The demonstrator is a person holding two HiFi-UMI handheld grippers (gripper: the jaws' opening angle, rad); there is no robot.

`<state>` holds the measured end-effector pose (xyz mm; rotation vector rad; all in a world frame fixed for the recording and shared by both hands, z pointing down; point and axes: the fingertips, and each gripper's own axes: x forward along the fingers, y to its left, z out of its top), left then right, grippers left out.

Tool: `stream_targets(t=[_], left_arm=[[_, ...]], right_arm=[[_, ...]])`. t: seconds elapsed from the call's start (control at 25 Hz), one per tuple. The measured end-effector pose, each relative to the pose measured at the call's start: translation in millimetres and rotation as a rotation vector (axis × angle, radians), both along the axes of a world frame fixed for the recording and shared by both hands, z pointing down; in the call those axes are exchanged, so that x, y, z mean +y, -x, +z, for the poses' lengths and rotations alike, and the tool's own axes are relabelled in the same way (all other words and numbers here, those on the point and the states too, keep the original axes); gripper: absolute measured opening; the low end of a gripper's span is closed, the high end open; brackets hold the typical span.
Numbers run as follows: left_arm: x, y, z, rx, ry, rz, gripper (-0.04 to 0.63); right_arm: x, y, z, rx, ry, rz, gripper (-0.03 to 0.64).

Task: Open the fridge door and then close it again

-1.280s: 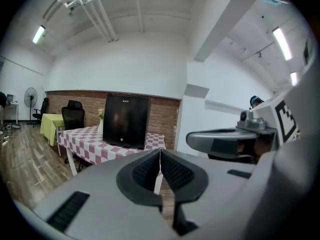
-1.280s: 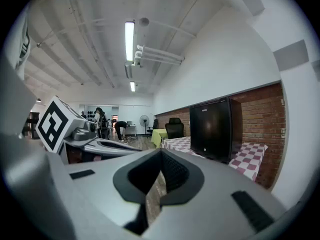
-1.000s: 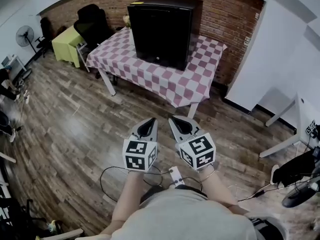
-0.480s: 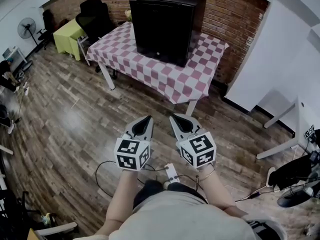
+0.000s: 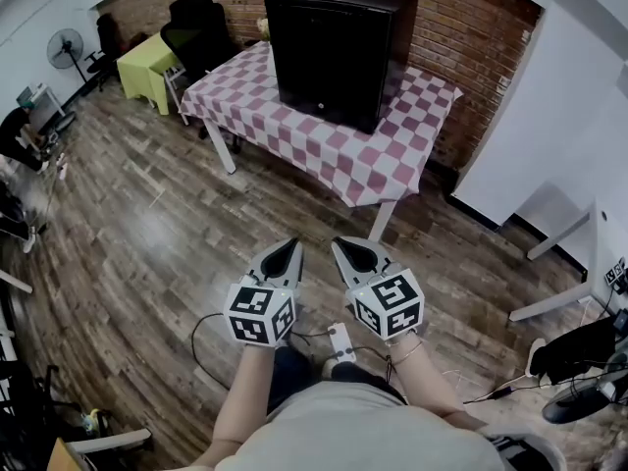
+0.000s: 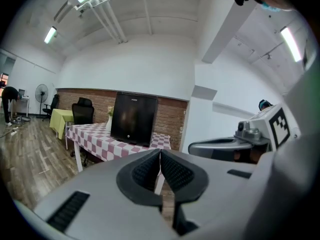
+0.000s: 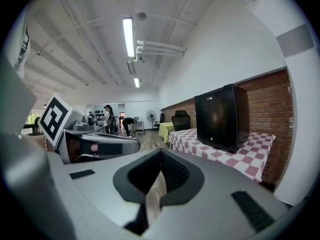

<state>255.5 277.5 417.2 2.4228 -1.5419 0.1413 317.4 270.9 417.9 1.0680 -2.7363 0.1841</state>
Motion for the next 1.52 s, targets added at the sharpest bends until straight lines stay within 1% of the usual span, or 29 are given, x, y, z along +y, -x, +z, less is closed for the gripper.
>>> stream_targets(t=[0.08,0.2,0.44,0.6,0.76,0.96,1.12,1.32,1.52], left_arm=[[-9.5,14.4,-0.4,0.010,-0.001,-0.018,0.008],[-31.3,40.9,-2.0,0.020,-0.012,-0.036,0.008],[-93.9,102.2,-11.2,0.028,-0.040,-0.022,0.008],[-146.1,145.7,-24.3,0.024,-0.053,0.030,0.008],[-189.3,183.4,-32.7,0.020,-0.073,0.091,0.008],[-223.2,220.6,-31.6,0.040,-0.059,0.137,0.008],[-232.5,238.7,-23.4,0.057,-0.041,0.159,0.008],[-246.2,251.9,-23.2,0.063,-0.044,0.164,0.008],[-262.5,259.8,-25.8,0.027,-0.050,0.197,0.008]], right_arm=[[-13.2,11.8,-5.6,-0.029,0.005,-0.009,-0.002],[-36.1,34.1,-12.5,-0.044,-0.008,-0.007,-0.002],[-94.2,93.4,-24.1,-0.112,0.000,0.027,-0.002],[-141.7,137.1,-39.7,-0.118,-0.034,0.079,-0.002],[-177.0,184.0,-42.4,-0.133,-0.035,0.093,-0.002],[-209.9,225.6,-44.1,-0.132,-0.035,0.131,-0.002],[-218.6,250.9,-35.7,-0.096,-0.025,0.128,-0.002],[-230.8,263.1,-30.3,-0.081,-0.011,0.128,-0.002],[-257.9,278.2,-27.6,-0.073,-0.009,0.123,-0.002]])
